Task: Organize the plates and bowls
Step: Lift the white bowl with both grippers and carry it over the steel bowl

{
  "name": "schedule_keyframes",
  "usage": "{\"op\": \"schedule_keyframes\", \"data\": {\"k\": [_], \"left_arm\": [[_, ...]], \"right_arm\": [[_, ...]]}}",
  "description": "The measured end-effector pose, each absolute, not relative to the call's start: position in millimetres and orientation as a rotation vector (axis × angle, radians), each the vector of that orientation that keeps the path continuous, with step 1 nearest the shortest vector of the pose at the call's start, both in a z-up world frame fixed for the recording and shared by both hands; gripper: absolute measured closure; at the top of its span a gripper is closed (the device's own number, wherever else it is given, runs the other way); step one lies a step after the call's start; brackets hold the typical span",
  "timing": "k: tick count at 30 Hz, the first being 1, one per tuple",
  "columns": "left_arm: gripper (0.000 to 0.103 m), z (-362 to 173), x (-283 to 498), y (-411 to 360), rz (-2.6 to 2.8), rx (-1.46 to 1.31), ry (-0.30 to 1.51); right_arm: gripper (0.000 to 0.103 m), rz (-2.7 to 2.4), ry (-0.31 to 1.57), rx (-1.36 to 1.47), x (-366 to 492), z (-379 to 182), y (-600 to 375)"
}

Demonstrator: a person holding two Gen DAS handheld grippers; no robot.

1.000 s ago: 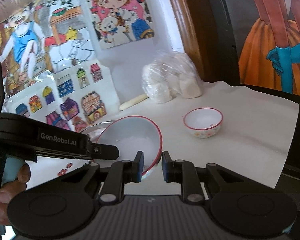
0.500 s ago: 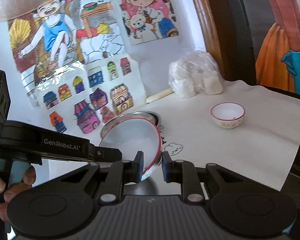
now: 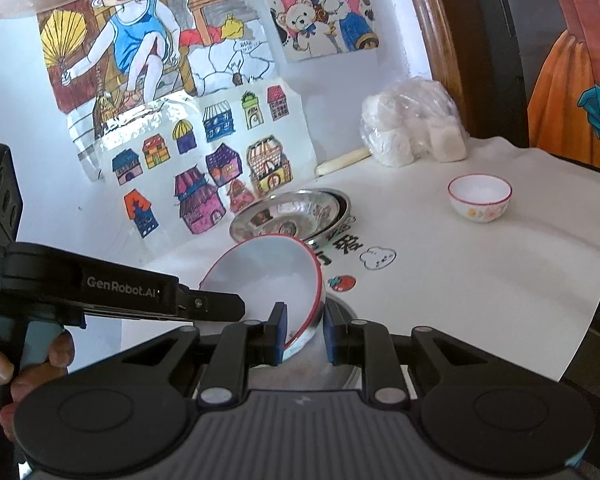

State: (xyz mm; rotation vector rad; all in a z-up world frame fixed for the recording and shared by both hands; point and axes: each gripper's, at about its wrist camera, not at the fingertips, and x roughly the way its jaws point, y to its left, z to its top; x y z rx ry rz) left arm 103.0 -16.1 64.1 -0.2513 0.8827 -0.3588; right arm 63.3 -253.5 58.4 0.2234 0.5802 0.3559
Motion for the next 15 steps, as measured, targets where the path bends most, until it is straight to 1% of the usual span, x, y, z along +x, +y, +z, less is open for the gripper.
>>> {"op": "schedule_keyframes", "data": {"k": [15], "left_arm": [[0.091, 43.1, 107.2, -17.3, -0.347, -0.249, 0.948]], "right_arm": [[0.081, 0.368, 0.653, 0.249, 68.8, 42.3, -254.8]]}}
